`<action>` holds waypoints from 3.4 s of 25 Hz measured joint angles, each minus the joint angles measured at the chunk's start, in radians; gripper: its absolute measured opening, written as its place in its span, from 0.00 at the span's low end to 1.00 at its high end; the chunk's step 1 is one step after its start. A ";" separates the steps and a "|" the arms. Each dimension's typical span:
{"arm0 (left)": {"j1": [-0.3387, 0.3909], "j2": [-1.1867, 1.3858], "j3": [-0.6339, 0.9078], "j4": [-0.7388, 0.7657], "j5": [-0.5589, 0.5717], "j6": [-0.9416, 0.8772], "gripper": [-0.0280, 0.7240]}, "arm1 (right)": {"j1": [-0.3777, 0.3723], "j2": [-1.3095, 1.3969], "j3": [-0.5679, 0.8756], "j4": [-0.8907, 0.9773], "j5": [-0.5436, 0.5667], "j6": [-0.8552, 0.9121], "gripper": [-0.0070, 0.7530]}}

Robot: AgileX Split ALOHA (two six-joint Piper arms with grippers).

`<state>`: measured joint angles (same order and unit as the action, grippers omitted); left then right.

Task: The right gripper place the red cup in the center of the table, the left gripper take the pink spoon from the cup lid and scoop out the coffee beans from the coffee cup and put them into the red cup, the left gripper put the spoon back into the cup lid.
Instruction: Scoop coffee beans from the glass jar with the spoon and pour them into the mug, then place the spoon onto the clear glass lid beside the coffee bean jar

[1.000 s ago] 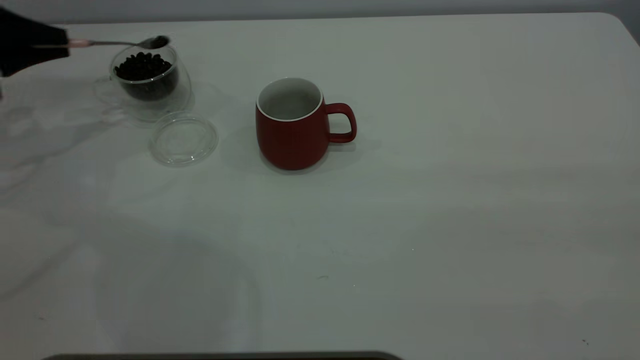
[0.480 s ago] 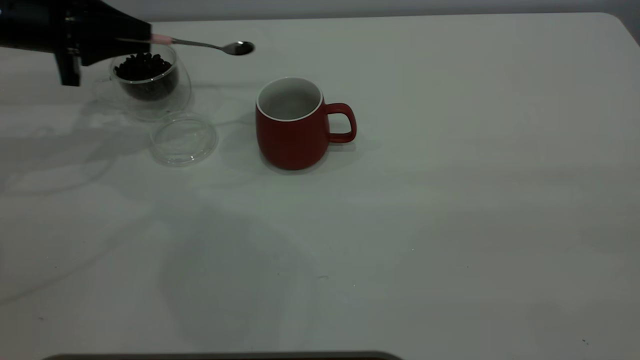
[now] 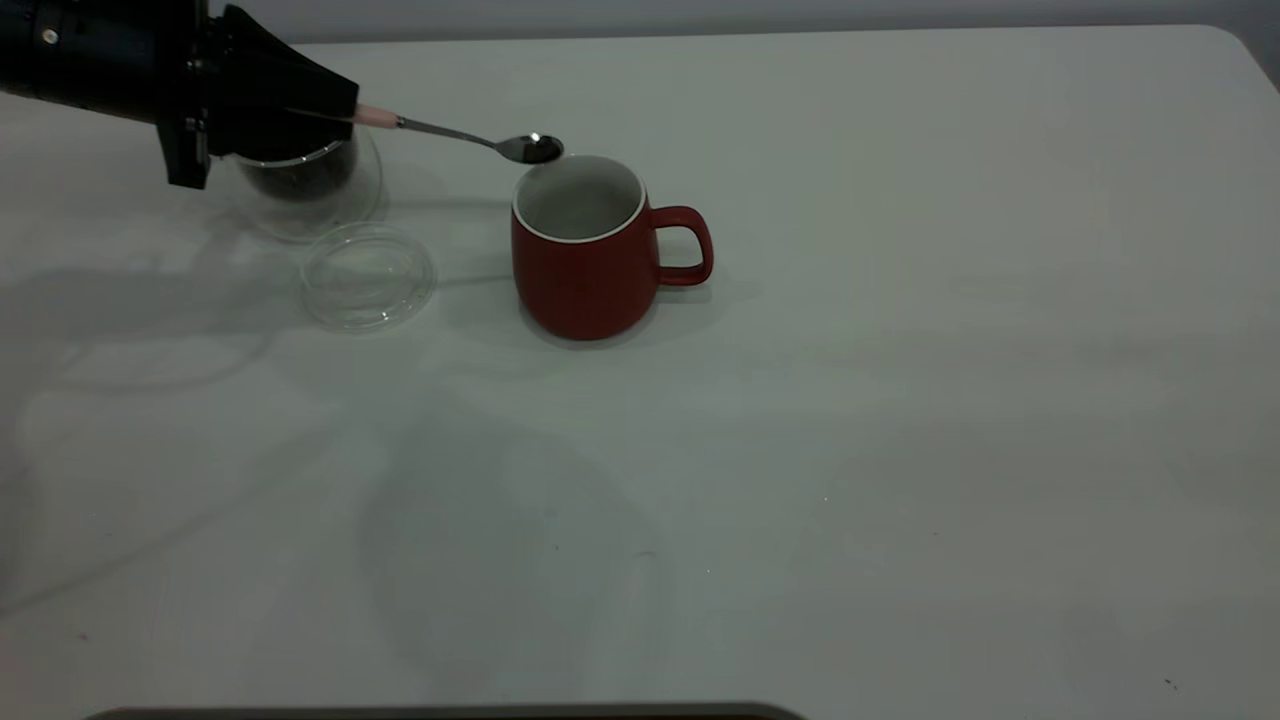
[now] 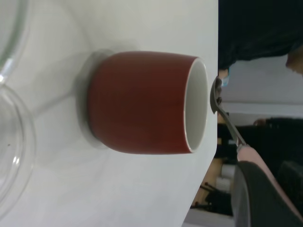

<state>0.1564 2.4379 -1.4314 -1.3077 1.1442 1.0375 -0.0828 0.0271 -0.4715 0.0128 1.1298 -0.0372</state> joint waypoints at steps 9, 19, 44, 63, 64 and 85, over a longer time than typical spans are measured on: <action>-0.044 0.000 0.000 0.007 0.000 0.171 0.20 | 0.000 0.000 0.000 0.000 0.000 0.000 0.79; -0.085 -0.001 0.000 0.006 -0.157 0.544 0.20 | 0.000 0.000 0.000 0.000 0.000 0.000 0.79; 0.135 -0.084 0.211 -0.123 -0.002 0.414 0.20 | 0.000 0.000 0.000 0.000 0.000 0.000 0.79; 0.378 0.071 0.357 -0.191 -0.026 0.550 0.20 | 0.000 0.000 0.000 0.000 0.000 0.000 0.79; 0.377 0.074 0.357 -0.195 -0.038 0.553 0.20 | 0.000 0.000 0.000 0.000 0.000 0.000 0.79; 0.274 0.076 0.357 -0.288 -0.190 0.570 0.20 | 0.000 0.000 0.000 0.000 0.000 0.000 0.79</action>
<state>0.4305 2.5134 -1.0746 -1.5955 0.9544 1.6076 -0.0828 0.0271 -0.4715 0.0128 1.1298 -0.0373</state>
